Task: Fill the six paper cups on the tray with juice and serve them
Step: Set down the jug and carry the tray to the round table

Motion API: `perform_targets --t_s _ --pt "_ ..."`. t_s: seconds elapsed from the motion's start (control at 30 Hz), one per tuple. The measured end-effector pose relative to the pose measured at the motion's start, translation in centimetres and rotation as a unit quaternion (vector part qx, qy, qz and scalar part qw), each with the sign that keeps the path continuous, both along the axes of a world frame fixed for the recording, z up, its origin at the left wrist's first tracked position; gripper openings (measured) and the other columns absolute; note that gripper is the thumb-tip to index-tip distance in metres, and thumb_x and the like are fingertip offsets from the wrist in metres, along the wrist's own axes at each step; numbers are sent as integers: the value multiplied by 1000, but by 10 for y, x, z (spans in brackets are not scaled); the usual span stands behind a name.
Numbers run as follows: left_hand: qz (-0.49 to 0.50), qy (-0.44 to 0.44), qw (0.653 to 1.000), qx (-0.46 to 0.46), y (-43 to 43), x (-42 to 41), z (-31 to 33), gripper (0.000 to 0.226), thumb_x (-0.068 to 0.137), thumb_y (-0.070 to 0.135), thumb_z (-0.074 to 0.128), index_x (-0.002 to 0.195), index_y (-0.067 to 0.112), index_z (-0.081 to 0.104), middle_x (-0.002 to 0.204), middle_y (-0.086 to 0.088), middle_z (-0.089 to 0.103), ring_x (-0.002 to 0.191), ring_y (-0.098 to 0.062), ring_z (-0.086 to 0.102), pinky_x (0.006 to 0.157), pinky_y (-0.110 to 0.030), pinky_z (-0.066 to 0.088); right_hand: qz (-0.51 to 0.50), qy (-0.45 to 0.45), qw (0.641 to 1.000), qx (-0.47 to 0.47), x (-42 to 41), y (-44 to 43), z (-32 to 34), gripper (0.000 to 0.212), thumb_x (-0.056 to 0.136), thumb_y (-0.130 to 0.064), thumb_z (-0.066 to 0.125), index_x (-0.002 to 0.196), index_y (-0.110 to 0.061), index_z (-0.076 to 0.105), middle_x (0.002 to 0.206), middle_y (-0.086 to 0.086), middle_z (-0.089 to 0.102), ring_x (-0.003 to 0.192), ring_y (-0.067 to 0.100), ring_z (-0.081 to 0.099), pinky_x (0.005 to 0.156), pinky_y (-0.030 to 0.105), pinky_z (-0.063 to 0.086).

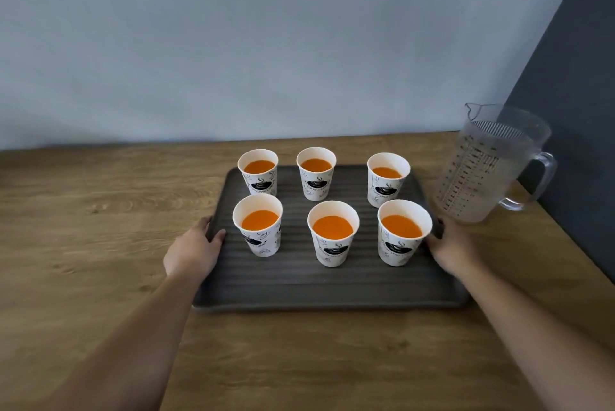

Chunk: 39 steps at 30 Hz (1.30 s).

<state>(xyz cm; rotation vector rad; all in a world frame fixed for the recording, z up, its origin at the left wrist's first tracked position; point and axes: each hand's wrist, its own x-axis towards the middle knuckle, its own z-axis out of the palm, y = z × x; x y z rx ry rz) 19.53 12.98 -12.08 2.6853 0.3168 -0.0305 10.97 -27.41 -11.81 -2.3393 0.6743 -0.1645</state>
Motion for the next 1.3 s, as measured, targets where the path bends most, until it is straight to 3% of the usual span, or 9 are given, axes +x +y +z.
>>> perform_targets --t_s 0.17,0.37,0.53,0.7,0.9,1.03,1.3 --pt "0 -3 1000 -1 6 -2 -1 42 94 43 46 135 31 47 123 -10 64 113 -35 58 83 -39 46 -15 2 1000 12 -2 -5 -7 35 91 -20 57 121 -2 56 123 22 61 111 38 56 89 42 43" --pt "-1 13 999 -44 15 -4 1 43 94 42 48 136 34 46 122 -6 66 113 -32 58 83 -38 47 -23 -39 999 18 -15 1 -10 10 90 -6 56 96 0 61 103 27 67 90 34 59 72 34 37" --pt "-16 17 998 -61 23 -11 2 49 94 40 49 140 47 35 121 -2 67 110 -31 61 82 -37 50 -34 -33 999 23 -31 9 -8 41 92 -13 55 131 -1 51 132 21 57 122 38 52 97 43 40" --pt "-38 12 996 -81 33 -14 2 49 94 37 49 140 48 35 119 -3 68 110 -32 60 85 -38 51 -27 -47 998 41 -49 24 -2 53 92 -9 54 143 -9 40 144 14 47 132 32 43 108 40 33" --pt "-58 9 995 -85 47 -16 -3 50 94 36 51 142 44 36 122 -10 67 115 -37 57 92 -41 46 -26 -42 997 64 -69 36 0 55 94 -20 52 147 -24 34 148 5 45 134 25 43 109 36 33" --pt "-64 0 993 -103 54 -24 -2 49 94 34 52 141 42 39 121 -12 66 114 -37 58 90 -40 46 -53 -5 998 18 -85 45 5 54 95 -30 49 146 -34 32 146 2 47 129 29 48 99 37 41" --pt "-65 -22 992 -106 62 -65 15 49 93 34 54 140 41 41 122 -12 65 113 -36 58 90 -39 48 -48 -28 998 -13 -127 56 14 53 95 -28 50 145 -31 35 140 6 54 126 31 50 98 38 44"
